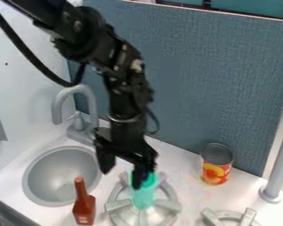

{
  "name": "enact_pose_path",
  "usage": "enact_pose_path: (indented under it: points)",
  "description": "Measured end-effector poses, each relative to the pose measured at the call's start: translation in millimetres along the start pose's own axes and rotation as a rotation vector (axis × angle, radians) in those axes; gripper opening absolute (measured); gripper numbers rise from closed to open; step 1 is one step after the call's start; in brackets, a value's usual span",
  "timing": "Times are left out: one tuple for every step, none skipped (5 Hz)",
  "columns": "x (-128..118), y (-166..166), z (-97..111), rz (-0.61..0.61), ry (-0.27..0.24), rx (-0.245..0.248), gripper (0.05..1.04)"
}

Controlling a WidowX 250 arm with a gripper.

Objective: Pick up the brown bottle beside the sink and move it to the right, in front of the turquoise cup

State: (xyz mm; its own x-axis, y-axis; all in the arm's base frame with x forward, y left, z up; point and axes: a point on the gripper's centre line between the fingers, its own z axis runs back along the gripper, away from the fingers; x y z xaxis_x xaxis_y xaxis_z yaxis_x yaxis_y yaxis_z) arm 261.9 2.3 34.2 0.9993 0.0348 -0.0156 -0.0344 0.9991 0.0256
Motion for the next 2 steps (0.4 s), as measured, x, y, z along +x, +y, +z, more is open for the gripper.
enact_pose_path:
  points:
    - [0, 34, -12, 0.068, 0.097, 0.058, 1.001]
    - [-7, 54, -14, 0.116, 0.141, 0.076, 1.001]
